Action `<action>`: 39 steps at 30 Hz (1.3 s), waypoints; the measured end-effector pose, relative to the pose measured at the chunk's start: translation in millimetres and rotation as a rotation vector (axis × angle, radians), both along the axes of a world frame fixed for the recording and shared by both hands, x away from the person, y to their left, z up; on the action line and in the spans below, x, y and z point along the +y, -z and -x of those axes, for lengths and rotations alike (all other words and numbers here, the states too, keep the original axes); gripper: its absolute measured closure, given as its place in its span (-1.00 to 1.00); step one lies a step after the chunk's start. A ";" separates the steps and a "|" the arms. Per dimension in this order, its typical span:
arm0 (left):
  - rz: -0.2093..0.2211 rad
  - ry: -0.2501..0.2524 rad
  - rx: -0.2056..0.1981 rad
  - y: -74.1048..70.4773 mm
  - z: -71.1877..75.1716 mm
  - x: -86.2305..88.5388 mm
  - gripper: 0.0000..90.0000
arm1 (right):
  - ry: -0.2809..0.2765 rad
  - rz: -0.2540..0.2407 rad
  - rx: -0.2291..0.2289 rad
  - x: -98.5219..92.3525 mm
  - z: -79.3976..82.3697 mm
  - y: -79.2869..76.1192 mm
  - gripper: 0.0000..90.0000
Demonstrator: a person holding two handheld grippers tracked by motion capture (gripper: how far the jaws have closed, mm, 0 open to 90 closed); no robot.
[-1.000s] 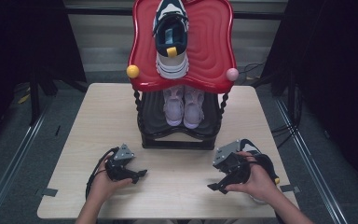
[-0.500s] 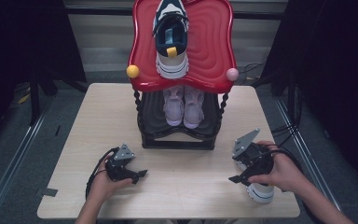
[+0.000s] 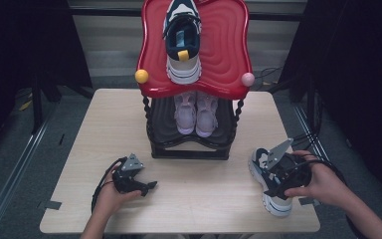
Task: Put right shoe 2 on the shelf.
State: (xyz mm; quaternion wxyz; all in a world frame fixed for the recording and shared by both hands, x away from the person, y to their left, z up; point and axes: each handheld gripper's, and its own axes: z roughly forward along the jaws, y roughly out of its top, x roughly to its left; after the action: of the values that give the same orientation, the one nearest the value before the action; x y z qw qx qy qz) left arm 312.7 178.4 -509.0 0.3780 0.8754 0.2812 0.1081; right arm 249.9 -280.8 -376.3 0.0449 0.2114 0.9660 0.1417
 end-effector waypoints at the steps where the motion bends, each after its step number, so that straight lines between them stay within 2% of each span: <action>1: 0.000 0.000 0.000 0.0 0.0 0.0 -0.72 | -0.002 0.005 -0.003 -2.4 0.6 0.2 -0.43; 5: 0.000 0.000 0.000 0.0 0.0 0.0 -0.72 | -0.001 0.030 0.018 -11.0 3.9 2.9 -0.40; 9: 0.000 0.000 0.000 0.0 0.0 0.0 -0.72 | 0.004 0.070 0.018 -17.4 5.3 10.9 -0.39; 12: 0.001 -0.001 0.001 0.0 0.1 -0.1 -0.72 | 0.000 0.096 0.046 -20.1 5.9 18.4 -0.26; 15: 0.003 -0.001 0.003 0.1 0.2 -0.2 -0.72 | -0.011 0.120 0.062 -19.3 6.9 25.1 -0.04; 18: 0.003 -0.001 0.003 0.1 0.1 -0.2 -0.72 | -0.021 0.107 0.092 -15.6 6.5 29.2 0.23; 21: 0.000 0.000 0.000 0.0 0.0 0.0 -0.72 | -0.021 0.131 0.096 -8.7 6.0 29.9 0.28; 24: 0.003 -0.001 0.003 0.1 0.2 -0.2 -0.72 | -0.001 0.121 0.079 -4.0 1.8 29.6 0.39; 27: 0.003 -0.001 0.004 0.1 0.2 -0.2 -0.72 | 0.016 0.084 0.065 1.3 -5.9 29.0 0.47; 29: 0.003 -0.001 0.003 0.1 0.1 -0.1 -0.72 | 0.033 0.057 0.079 7.9 -9.8 29.4 0.51; 32: 0.003 -0.001 0.004 0.1 0.2 -0.2 -0.72 | 0.044 0.043 0.095 18.3 -13.1 31.2 0.49; 36: 0.003 -0.001 0.004 0.1 0.2 -0.1 -0.72 | -0.005 0.057 0.102 22.6 -11.5 29.7 0.22; 38: 0.003 -0.001 0.004 0.1 0.2 -0.1 -0.72 | -0.052 0.082 0.087 19.3 -9.6 28.1 0.12; 39: 0.001 -0.001 0.001 0.0 0.0 0.0 -0.72 | -0.053 0.096 0.085 17.3 -7.9 27.7 0.08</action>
State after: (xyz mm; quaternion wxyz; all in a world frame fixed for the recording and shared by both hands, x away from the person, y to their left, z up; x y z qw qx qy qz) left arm 312.6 178.3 -509.0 0.3782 0.8752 0.2818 0.1076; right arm 257.8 -263.5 -404.0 0.0100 0.1893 0.9780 0.0873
